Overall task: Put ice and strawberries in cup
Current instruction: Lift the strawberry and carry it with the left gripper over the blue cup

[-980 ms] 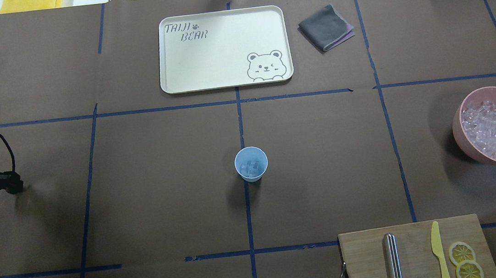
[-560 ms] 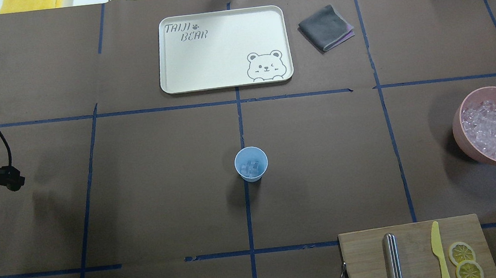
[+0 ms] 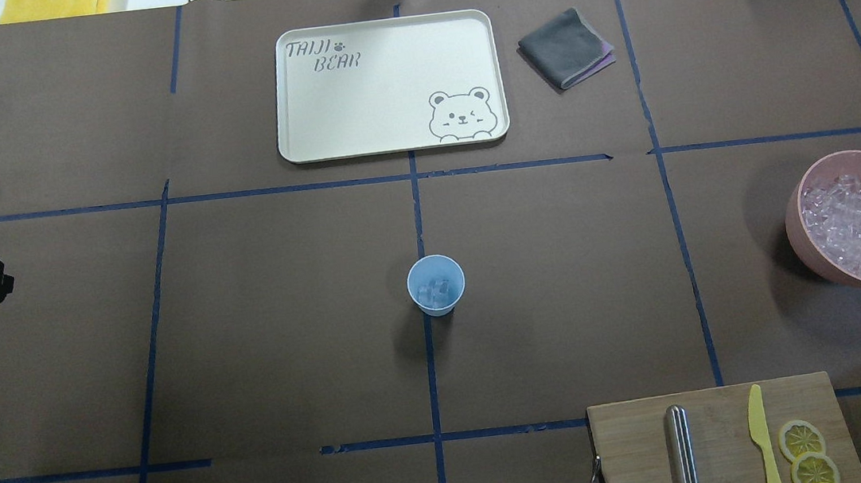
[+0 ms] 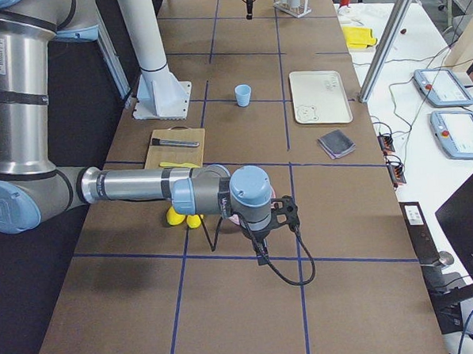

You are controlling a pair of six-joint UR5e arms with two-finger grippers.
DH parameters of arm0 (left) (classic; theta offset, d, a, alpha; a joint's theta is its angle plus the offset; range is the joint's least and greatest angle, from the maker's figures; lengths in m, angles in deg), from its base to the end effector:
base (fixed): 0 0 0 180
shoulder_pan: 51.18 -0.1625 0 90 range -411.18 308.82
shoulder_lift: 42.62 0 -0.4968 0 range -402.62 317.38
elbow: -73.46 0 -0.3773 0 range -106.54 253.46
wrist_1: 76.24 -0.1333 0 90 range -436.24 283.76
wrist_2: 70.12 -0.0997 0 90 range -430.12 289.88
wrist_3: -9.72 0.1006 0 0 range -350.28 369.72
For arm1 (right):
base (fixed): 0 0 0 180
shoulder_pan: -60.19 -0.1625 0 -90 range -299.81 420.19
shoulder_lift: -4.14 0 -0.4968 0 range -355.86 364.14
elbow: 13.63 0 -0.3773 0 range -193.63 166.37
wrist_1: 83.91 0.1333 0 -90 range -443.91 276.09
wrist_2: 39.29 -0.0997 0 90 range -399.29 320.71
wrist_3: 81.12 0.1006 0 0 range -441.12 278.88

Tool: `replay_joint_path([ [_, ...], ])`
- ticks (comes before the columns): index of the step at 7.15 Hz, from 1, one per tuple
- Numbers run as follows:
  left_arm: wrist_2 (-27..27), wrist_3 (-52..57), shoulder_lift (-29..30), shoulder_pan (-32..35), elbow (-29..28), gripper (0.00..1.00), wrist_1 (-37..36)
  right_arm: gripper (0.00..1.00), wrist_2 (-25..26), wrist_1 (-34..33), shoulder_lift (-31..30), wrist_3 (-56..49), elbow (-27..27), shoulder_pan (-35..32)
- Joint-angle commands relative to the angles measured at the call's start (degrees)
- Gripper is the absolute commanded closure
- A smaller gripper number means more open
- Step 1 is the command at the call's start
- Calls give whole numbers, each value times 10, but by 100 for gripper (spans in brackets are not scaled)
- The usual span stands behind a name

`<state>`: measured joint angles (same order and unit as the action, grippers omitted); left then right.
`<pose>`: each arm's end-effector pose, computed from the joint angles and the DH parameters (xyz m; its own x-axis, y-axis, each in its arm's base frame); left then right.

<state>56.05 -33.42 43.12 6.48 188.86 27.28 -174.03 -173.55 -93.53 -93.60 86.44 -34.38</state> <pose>0.1746 -0.4140 0.5320 0.6675 0.0468 -0.7431 0.0225 0.9963 0.0830 0.0953 -0.4074 0.7056 0.7112 -0.1929 0.6761 0.0759 0.9771 0.1989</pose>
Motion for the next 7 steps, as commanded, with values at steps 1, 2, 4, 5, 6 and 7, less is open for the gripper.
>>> replay_joint_path([
  [1,-2,32,73,2,43,100,-129,0,0,0,0,-1,0,0],
  [2,-3,32,140,-3,43,99,-191,0,0,0,-1,0,-1,0],
  [4,-40,24,281,-46,43,98,-340,0,0,0,-1,1,-1,0],
  [5,-72,20,320,-84,41,98,-365,0,-1,0,-1,1,-1,0],
  [6,-76,-38,346,-116,35,98,-364,0,-1,0,-1,1,-1,0],
  [7,-86,-79,381,-145,25,98,-364,0,-1,0,-1,1,-1,0],
])
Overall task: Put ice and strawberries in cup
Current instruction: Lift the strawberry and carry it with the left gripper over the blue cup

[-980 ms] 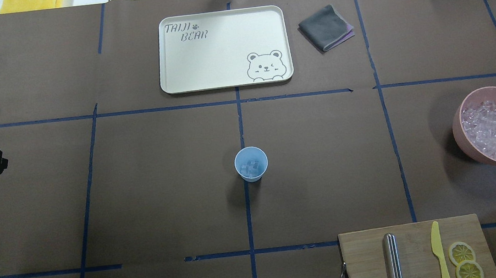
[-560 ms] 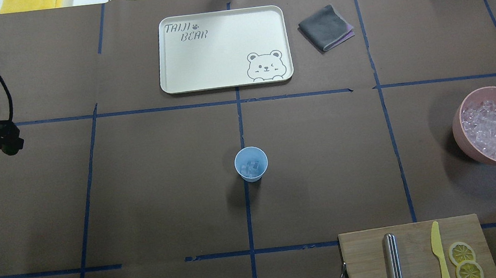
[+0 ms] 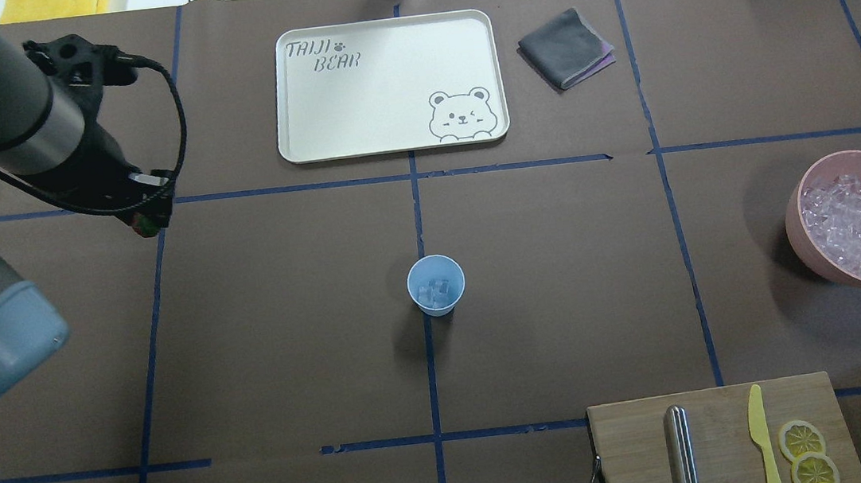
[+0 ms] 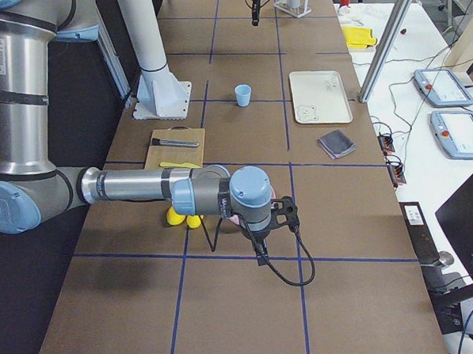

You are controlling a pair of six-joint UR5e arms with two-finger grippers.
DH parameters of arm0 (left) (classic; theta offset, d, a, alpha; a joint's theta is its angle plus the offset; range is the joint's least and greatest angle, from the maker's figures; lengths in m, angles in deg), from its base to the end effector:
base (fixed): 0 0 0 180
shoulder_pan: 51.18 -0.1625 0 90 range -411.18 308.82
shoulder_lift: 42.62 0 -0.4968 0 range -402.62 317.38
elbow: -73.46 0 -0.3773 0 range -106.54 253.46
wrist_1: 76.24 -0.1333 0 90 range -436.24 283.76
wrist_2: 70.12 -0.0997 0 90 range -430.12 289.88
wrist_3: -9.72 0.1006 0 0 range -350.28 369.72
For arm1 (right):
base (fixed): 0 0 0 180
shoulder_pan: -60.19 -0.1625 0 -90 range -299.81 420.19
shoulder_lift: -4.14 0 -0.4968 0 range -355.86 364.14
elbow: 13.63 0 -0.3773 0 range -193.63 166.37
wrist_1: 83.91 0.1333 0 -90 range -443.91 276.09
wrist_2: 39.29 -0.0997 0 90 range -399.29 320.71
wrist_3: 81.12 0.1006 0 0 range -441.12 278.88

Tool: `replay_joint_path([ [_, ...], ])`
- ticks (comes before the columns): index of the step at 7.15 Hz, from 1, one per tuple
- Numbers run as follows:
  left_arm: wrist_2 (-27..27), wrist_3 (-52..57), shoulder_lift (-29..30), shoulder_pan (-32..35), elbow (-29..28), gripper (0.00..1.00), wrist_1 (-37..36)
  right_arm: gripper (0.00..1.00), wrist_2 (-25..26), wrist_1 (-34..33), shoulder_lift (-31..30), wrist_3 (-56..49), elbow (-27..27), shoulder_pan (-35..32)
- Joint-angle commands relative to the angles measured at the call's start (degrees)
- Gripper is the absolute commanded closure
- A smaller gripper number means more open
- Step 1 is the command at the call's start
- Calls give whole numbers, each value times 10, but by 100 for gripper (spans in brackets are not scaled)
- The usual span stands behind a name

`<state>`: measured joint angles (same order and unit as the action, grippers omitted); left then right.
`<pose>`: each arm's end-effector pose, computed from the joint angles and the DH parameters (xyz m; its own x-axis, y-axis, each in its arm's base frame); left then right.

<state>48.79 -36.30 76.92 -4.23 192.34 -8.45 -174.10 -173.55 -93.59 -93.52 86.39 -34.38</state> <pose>0.3306 -0.4780 0.2855 0.7052 0.1356 -0.6960 -0.0624 0.9896 0.1295 0.0951 -0.4068 0.7064 0.7103 -0.1903 0.6777 0.0747 0.9777 0.1963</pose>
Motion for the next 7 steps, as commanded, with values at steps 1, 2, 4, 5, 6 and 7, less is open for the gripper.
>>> replay_joint_path([
  [1,-43,-83,83,-66,-43,98,-5,0,0,0,0,0,0,0],
  [2,-47,-107,124,-84,-91,98,-5,1,0,0,0,0,0,0],
  [4,-68,-161,192,-117,-165,98,2,0,-2,0,0,1,2,0],
  [5,-87,-193,211,-138,-198,98,30,0,-2,0,0,1,2,0],
  [6,-90,-226,233,-151,-245,98,69,0,-2,0,0,1,2,0],
  [7,-101,-242,252,-161,-281,98,87,1,-2,0,0,1,2,0],
])
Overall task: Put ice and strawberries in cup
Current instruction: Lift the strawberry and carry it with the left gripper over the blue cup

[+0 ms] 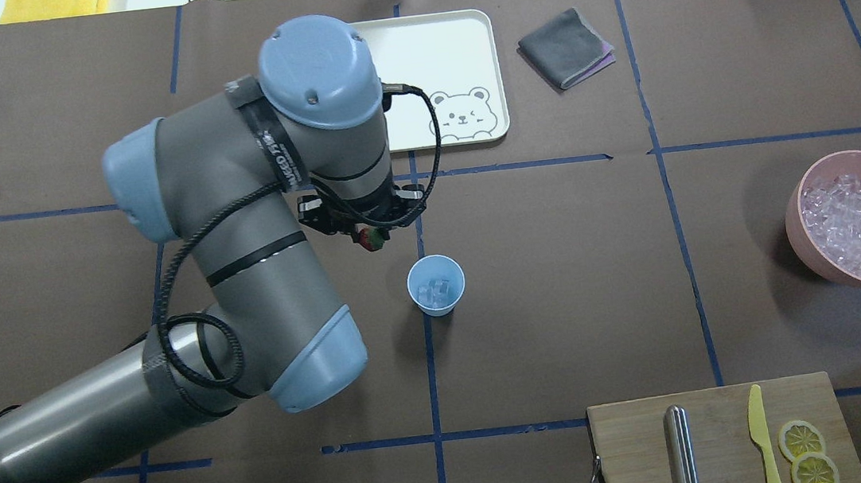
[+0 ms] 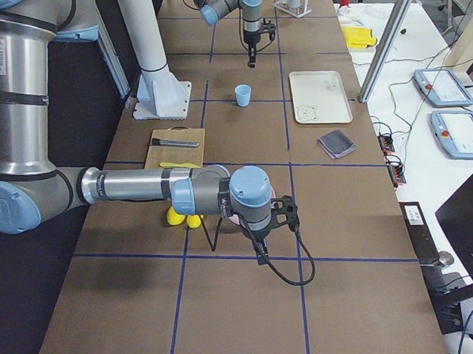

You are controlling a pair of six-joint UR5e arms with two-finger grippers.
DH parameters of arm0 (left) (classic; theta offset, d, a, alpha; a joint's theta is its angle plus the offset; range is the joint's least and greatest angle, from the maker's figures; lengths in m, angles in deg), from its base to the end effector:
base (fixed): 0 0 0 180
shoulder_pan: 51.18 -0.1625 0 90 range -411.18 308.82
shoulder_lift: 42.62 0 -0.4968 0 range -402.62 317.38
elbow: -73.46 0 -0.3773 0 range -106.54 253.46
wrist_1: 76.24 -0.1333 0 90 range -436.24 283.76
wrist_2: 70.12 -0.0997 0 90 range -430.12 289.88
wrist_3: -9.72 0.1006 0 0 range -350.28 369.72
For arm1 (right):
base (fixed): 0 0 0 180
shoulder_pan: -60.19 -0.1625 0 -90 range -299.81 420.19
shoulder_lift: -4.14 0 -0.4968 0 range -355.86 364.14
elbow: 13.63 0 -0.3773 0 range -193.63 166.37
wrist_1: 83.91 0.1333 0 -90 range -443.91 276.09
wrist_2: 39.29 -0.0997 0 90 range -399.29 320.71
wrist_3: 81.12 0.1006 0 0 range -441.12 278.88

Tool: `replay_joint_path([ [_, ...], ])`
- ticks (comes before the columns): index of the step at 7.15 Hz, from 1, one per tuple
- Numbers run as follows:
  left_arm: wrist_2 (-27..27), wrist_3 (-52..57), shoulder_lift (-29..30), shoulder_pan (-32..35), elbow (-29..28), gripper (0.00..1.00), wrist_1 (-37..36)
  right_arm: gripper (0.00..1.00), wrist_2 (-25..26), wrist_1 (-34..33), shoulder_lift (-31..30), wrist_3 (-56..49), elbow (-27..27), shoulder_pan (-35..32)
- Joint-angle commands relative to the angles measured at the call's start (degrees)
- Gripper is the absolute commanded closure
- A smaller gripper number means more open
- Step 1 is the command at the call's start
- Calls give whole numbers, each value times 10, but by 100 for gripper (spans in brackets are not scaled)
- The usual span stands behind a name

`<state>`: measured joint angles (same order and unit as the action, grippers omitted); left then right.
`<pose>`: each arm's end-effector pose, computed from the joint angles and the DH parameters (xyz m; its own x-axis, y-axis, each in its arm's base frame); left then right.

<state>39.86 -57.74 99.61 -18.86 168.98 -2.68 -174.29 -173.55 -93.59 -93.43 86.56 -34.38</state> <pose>0.5651 -0.4746 0.1529 0.7058 -0.0203 -0.7081 0.0447 0.9989 0.0160 0.0949 -0.4069 0.7047 0.7083 -0.1911 0.6795 0.0731 0.9773 0.1986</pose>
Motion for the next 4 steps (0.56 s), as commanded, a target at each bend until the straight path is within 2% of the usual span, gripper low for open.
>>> replay_joint_path([
  [1,-37,-46,24,-48,-62,97,43,0,0,0,0,0,0,0],
  [2,-47,-48,24,-60,-67,93,44,0,0,0,-1,-1,0,0],
  [3,-46,-62,24,-60,-67,79,46,1,0,0,0,0,0,0],
  [4,-45,-70,24,-60,-65,54,48,1,0,0,0,0,0,0],
])
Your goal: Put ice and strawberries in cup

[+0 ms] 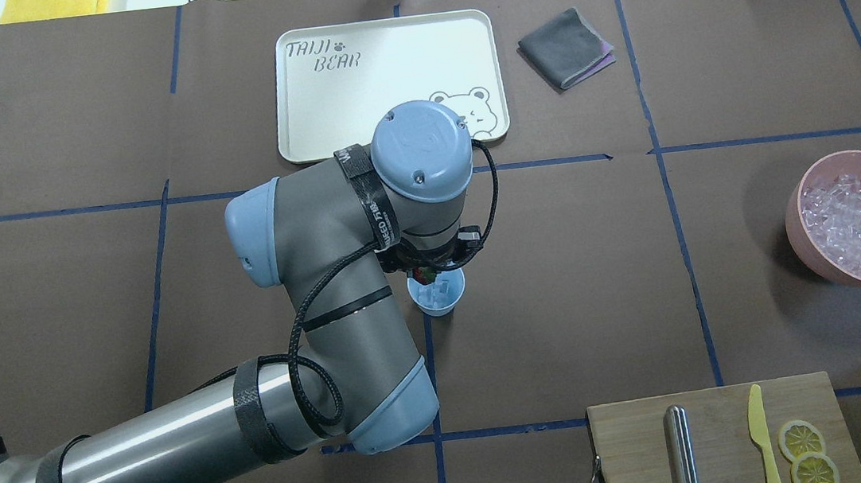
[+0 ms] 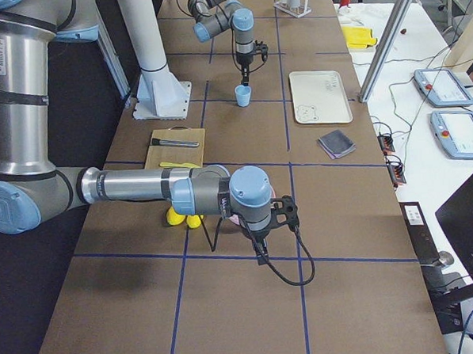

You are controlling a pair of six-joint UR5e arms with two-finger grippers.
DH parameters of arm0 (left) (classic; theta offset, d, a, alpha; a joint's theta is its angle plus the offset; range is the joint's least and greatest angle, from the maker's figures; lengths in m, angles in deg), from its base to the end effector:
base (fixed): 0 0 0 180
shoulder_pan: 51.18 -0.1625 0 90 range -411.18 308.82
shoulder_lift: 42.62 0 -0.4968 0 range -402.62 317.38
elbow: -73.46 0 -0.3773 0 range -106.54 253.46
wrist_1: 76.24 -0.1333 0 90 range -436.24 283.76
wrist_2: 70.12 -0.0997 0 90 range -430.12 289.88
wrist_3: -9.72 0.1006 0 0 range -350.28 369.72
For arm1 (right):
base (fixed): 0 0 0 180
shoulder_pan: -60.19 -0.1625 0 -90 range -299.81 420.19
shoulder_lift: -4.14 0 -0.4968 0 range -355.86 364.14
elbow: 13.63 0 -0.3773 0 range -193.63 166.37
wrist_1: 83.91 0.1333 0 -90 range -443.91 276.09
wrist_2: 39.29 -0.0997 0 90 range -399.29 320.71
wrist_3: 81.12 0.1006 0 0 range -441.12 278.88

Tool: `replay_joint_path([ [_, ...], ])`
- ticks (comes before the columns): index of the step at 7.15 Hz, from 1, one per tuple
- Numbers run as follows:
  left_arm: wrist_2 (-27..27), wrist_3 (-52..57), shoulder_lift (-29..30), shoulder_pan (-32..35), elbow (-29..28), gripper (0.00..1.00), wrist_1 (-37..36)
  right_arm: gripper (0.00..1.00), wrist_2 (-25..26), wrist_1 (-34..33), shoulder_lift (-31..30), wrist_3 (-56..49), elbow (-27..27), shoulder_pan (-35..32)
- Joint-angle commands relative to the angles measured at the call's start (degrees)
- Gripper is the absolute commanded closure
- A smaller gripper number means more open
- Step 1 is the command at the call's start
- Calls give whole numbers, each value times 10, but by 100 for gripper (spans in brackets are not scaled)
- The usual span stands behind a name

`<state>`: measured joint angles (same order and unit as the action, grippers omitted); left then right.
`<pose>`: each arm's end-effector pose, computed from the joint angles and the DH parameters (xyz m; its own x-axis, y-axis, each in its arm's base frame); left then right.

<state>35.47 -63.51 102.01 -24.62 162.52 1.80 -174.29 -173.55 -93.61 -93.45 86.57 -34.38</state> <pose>0.6389 -0.4382 0.1520 0.7172 -0.0478 -0.6952 0.0666 0.9978 0.0000 0.0949 -0.4068 0.7048 0.7083 -0.1913 0.6795 0.0734 0.9773 0.1987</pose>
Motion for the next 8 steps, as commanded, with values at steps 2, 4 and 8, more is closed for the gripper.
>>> replay_joint_path([
  [2,0,-14,0,-3,1,1,4,0,0,0,0,-1,0,0],
  [4,-1,-11,-5,0,9,0,1,0,0,0,0,0,0,0],
  [8,92,224,-263,154,247,0,-19,0,2,0,0,-1,-1,0],
])
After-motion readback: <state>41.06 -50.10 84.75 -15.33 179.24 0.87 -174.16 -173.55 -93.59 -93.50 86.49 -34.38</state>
